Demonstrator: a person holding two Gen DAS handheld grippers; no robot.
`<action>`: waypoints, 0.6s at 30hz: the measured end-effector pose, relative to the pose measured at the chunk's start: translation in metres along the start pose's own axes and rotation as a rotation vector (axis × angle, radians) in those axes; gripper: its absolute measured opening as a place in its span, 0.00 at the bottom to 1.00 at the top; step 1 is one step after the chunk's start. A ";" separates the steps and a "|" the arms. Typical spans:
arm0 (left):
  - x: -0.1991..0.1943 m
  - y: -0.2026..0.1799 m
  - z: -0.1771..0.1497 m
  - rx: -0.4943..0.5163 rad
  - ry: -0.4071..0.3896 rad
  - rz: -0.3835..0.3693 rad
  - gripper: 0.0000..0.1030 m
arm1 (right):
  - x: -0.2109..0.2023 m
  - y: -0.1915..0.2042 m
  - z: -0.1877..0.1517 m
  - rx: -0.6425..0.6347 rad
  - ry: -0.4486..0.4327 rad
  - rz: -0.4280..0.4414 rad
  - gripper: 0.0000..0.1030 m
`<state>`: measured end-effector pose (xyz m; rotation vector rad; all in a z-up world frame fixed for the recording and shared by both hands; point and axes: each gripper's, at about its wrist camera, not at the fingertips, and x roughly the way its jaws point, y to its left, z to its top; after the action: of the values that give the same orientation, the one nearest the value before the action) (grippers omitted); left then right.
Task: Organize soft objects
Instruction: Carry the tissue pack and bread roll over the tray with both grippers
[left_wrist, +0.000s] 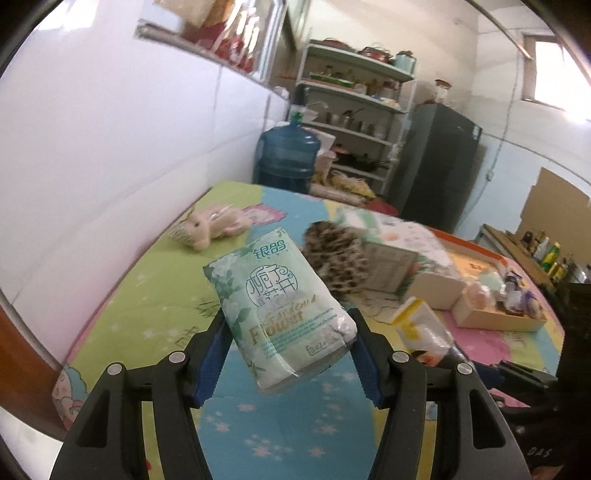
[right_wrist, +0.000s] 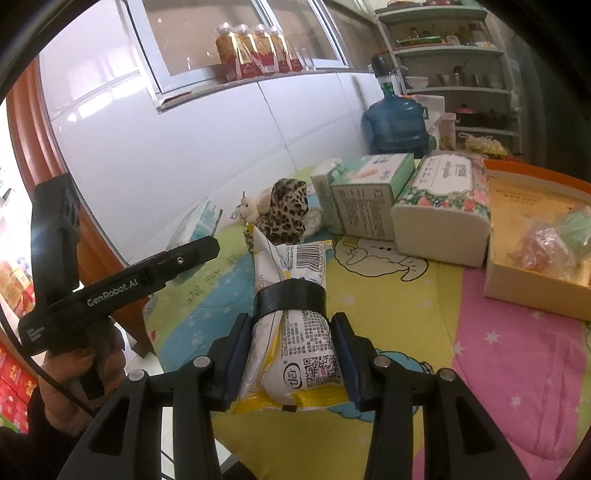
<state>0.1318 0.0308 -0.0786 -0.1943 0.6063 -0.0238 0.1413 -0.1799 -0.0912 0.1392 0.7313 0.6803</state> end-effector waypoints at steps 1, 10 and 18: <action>-0.002 -0.005 0.001 0.008 -0.004 -0.009 0.61 | -0.003 0.000 0.000 -0.001 -0.005 -0.004 0.44; -0.005 -0.060 0.005 0.098 -0.022 -0.106 0.61 | -0.038 -0.011 -0.005 0.012 -0.055 -0.072 0.44; 0.003 -0.112 0.012 0.171 -0.022 -0.182 0.61 | -0.073 -0.047 -0.004 0.074 -0.115 -0.162 0.44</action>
<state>0.1449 -0.0770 -0.0493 -0.0827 0.5601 -0.2482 0.1241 -0.2620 -0.0693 0.1828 0.6500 0.4871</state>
